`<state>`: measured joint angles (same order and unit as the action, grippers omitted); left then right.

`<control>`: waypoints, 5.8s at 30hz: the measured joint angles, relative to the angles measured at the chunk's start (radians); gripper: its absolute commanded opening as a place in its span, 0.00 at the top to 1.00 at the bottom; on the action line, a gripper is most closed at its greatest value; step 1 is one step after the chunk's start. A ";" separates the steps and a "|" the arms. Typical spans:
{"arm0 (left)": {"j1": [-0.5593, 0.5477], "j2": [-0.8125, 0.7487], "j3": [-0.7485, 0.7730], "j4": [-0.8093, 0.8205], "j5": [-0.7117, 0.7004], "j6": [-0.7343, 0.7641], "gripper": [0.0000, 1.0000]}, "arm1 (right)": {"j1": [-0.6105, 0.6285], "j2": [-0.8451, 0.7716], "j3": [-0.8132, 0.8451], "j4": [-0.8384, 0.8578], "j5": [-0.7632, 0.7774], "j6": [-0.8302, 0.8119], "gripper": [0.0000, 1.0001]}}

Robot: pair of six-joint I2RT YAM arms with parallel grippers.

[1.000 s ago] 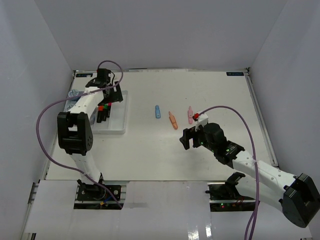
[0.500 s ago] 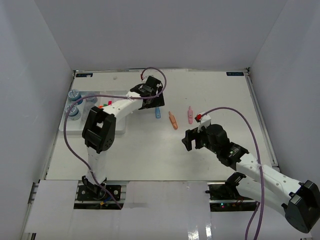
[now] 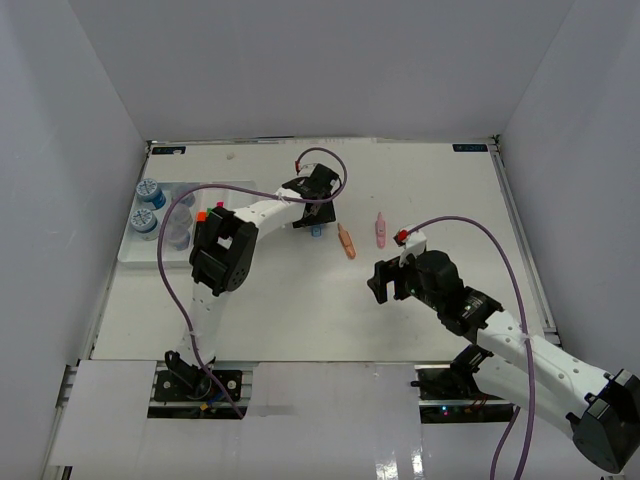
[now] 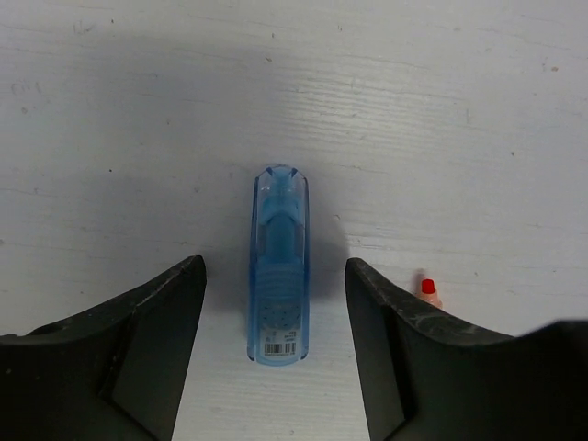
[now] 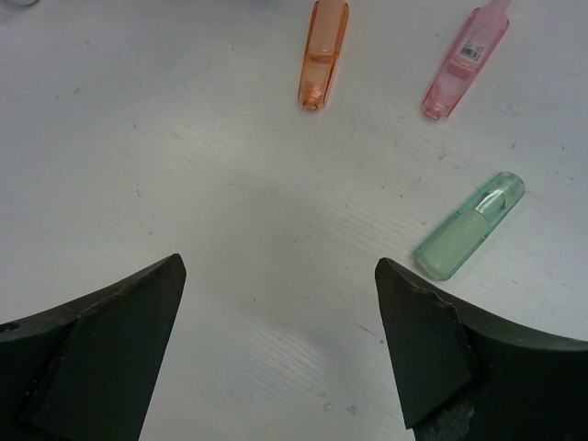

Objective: Sort the stationery into containers
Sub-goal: Pick up the pen from the center of the board, then place the stationery in the storage box, then pick up the stationery from the center of the board, then place the stationery in the storage box.

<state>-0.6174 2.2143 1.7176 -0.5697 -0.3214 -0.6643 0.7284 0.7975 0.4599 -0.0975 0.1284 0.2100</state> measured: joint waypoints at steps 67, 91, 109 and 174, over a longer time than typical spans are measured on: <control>0.423 -0.860 -0.528 0.070 0.229 0.327 0.02 | -0.204 0.542 0.162 -0.034 0.149 0.239 0.14; 0.401 -1.196 -0.911 0.198 0.698 0.074 0.02 | -0.159 0.608 0.179 -0.027 0.231 0.245 0.74; -0.029 -0.895 -0.789 0.383 0.466 -0.174 0.02 | 0.083 0.458 0.193 0.202 0.009 0.255 0.71; 0.418 -0.468 -0.485 0.075 0.159 0.378 0.60 | -0.052 0.262 0.034 0.135 0.086 0.130 0.10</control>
<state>-0.1989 1.7462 1.2324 -0.4946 -0.1619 -0.2863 0.6765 1.0599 0.4938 0.0380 0.2146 0.3401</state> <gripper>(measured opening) 0.365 0.900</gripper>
